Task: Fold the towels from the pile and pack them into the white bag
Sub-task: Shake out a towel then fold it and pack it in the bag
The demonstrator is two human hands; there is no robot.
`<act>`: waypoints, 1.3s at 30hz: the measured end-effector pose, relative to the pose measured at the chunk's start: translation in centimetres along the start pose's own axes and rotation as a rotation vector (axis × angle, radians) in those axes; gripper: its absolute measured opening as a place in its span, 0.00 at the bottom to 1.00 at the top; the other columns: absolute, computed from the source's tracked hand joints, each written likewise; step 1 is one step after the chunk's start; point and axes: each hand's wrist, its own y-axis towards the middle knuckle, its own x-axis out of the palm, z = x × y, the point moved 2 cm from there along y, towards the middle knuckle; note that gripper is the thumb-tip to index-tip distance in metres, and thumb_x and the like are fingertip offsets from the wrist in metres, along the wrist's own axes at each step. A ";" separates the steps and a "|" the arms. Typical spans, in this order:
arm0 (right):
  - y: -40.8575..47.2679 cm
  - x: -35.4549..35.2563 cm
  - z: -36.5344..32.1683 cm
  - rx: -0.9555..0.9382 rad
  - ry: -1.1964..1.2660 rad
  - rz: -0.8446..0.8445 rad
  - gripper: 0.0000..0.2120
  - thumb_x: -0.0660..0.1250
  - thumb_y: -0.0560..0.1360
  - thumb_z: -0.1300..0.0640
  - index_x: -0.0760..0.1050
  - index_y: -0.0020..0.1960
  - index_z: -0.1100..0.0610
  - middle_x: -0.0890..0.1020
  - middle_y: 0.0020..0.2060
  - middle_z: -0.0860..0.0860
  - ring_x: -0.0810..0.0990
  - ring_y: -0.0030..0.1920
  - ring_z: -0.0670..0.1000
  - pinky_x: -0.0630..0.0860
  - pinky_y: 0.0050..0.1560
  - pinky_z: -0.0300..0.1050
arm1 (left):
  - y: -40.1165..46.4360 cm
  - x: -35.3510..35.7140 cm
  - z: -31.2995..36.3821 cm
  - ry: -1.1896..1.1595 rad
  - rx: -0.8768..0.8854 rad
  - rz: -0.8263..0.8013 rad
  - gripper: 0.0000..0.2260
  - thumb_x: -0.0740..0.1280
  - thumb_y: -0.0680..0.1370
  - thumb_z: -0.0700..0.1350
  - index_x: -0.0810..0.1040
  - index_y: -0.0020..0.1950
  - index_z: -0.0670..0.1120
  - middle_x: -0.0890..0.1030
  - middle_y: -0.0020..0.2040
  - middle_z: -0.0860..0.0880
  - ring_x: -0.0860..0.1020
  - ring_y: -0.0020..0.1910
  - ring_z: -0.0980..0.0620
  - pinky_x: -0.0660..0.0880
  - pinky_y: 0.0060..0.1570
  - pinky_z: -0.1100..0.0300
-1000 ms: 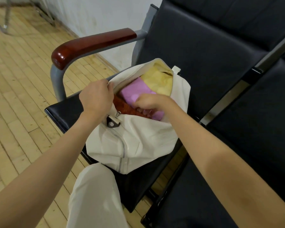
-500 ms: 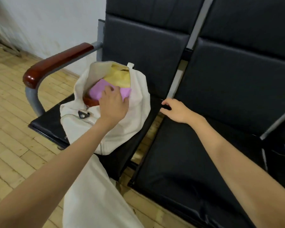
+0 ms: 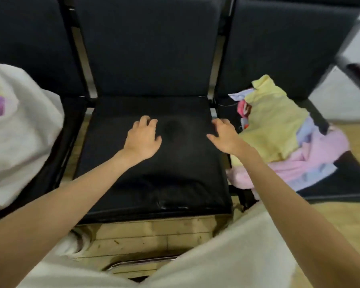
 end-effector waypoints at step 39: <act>-2.1 -1.2 14.6 0.247 0.243 0.368 0.23 0.74 0.67 0.44 0.74 0.51 0.59 0.72 0.50 0.54 0.70 0.51 0.53 0.70 0.48 0.46 | 12.8 8.7 24.9 -1.023 -0.099 -0.638 0.06 0.66 0.76 0.38 0.76 0.39 0.44 0.78 0.39 0.47 0.78 0.36 0.51 0.76 0.38 0.60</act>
